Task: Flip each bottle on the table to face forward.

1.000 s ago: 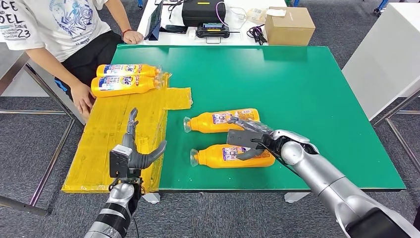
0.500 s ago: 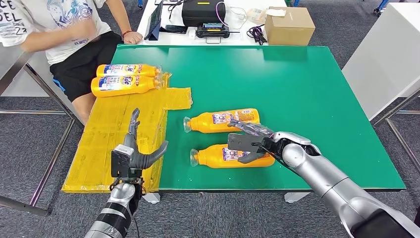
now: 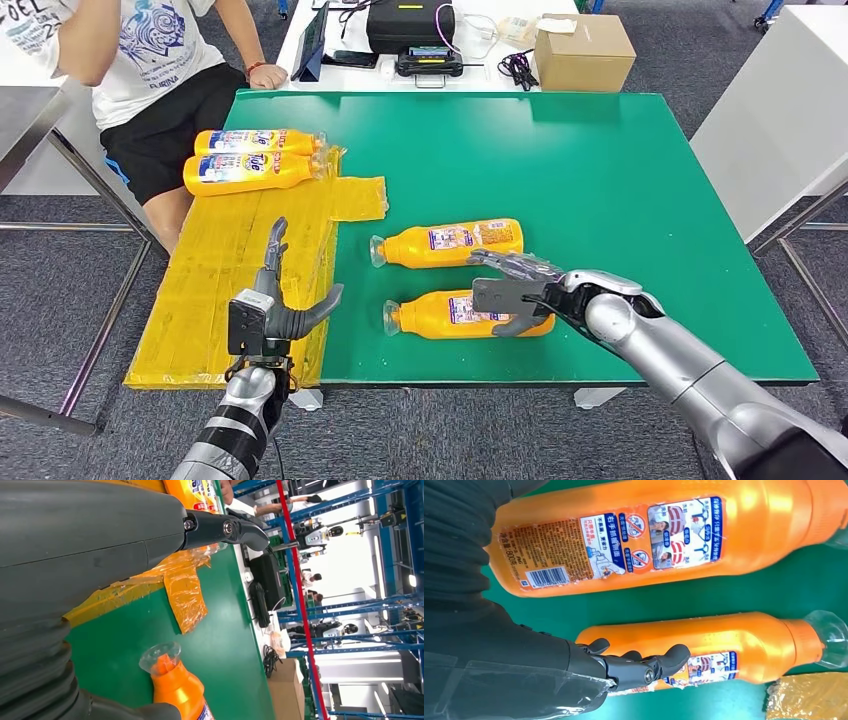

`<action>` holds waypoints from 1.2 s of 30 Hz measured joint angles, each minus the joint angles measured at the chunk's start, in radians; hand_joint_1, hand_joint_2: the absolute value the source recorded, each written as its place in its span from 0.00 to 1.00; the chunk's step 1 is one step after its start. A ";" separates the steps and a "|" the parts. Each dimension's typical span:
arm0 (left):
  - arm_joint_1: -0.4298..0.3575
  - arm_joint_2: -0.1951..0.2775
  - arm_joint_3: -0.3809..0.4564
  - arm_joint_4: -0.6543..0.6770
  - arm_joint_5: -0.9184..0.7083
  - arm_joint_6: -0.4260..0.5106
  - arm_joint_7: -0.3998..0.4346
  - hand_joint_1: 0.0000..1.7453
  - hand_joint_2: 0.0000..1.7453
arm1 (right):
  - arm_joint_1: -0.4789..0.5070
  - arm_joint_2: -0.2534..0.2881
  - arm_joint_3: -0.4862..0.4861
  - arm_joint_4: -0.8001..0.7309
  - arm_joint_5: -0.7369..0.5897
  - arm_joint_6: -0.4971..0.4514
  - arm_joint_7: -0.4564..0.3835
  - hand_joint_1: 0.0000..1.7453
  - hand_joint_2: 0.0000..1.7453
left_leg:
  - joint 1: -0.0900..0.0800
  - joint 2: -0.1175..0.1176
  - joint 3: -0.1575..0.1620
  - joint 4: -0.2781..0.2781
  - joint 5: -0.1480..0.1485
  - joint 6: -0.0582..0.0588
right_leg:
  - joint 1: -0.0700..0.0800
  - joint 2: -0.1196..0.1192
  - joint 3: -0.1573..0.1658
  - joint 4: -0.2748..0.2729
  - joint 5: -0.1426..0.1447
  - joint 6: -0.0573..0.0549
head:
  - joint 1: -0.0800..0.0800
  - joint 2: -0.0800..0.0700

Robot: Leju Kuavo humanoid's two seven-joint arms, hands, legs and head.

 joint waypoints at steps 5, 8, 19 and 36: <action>-0.006 -0.001 -0.008 0.010 0.002 -0.003 0.000 0.00 1.00 | 0.003 -0.010 0.021 -0.003 0.005 0.000 0.015 0.00 1.00 | 0.000 0.000 0.000 0.000 0.000 0.000 | 0.000 0.000 0.000 0.000 0.000 0.000 | 0.000 0.000; -0.010 -0.004 -0.010 0.016 0.002 -0.005 0.000 0.00 1.00 | 0.008 -0.010 0.037 -0.003 0.006 -0.001 0.017 0.00 1.00 | 0.000 0.000 0.000 0.000 0.000 0.000 | 0.000 0.000 0.000 0.000 0.000 0.000 | 0.000 0.000; -0.016 -0.009 -0.011 0.037 0.003 -0.013 0.000 0.00 1.00 | 0.017 -0.010 0.083 0.006 0.015 -0.009 0.025 0.00 1.00 | 0.000 0.000 0.000 0.000 0.000 0.000 | 0.000 0.000 0.000 0.000 0.000 0.000 | 0.000 0.000; -0.032 -0.018 -0.014 0.062 0.005 -0.025 0.000 0.00 1.00 | 0.037 0.028 0.113 0.093 0.101 -0.085 0.046 0.00 1.00 | 0.000 0.000 0.000 0.000 0.000 0.000 | 0.000 0.000 0.000 0.000 0.000 0.000 | 0.000 0.000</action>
